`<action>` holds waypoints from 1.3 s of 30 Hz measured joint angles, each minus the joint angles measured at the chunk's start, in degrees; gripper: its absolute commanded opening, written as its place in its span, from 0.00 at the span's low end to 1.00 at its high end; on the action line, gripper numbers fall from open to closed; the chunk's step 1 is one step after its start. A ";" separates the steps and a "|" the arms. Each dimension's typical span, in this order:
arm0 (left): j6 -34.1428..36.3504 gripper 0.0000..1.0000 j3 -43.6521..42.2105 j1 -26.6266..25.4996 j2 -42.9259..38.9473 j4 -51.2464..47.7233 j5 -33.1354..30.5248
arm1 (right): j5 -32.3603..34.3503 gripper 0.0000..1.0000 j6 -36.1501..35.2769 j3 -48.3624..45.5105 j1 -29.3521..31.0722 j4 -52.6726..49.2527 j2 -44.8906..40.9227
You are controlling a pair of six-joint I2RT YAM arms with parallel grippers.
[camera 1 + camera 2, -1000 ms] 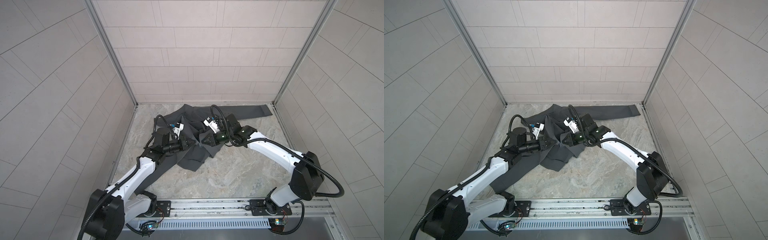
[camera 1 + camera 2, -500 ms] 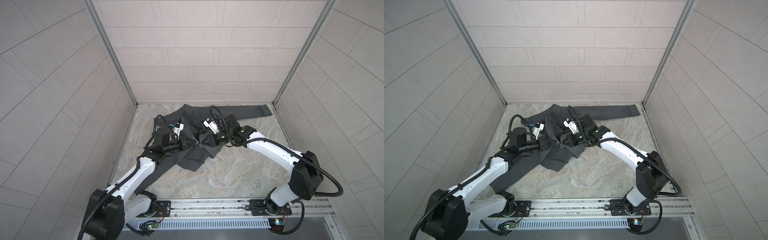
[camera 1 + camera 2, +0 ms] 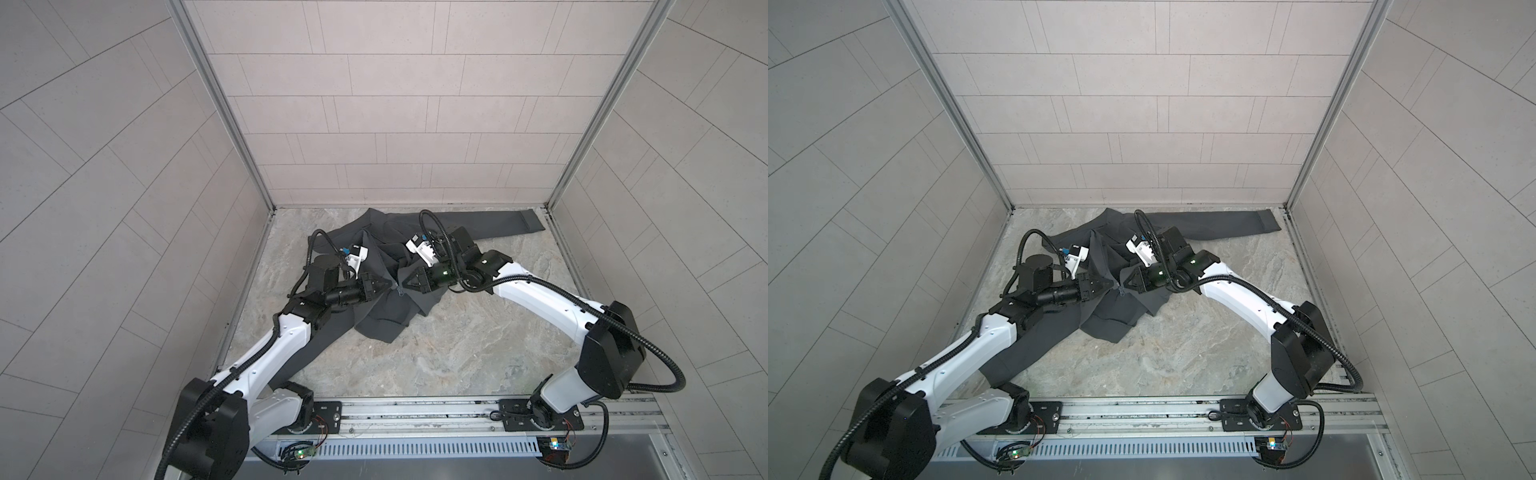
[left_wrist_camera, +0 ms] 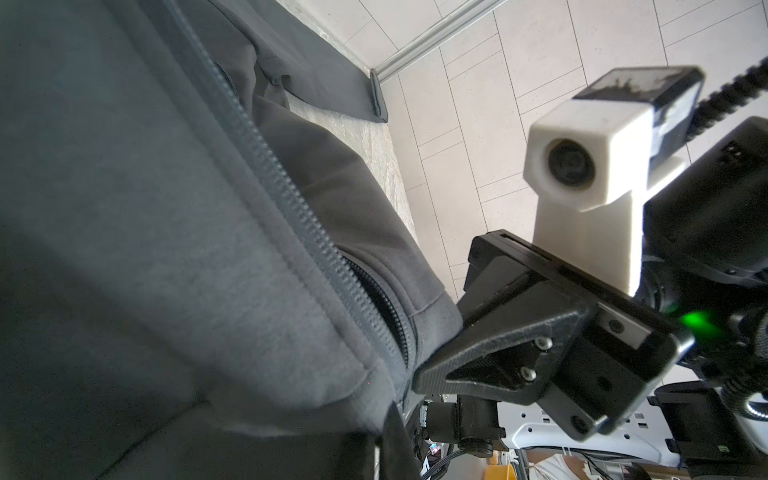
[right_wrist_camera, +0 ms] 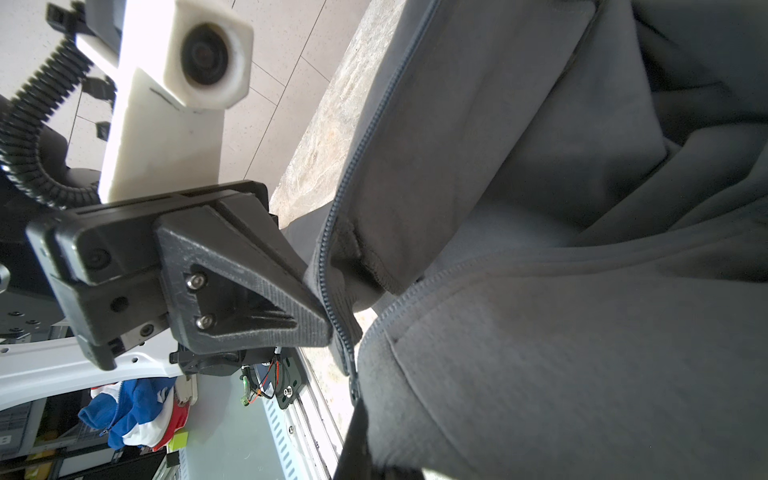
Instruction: Zip up the jacket
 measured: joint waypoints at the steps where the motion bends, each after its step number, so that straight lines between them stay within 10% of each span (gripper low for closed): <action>1: -0.02 0.00 0.00 0.00 0.00 0.02 0.00 | 0.00 0.00 -0.11 0.00 0.00 -0.24 0.00; 39: -0.37 0.00 -3.02 0.00 0.11 6.32 0.74 | -1.88 0.00 -0.42 0.00 -1.09 0.52 -0.17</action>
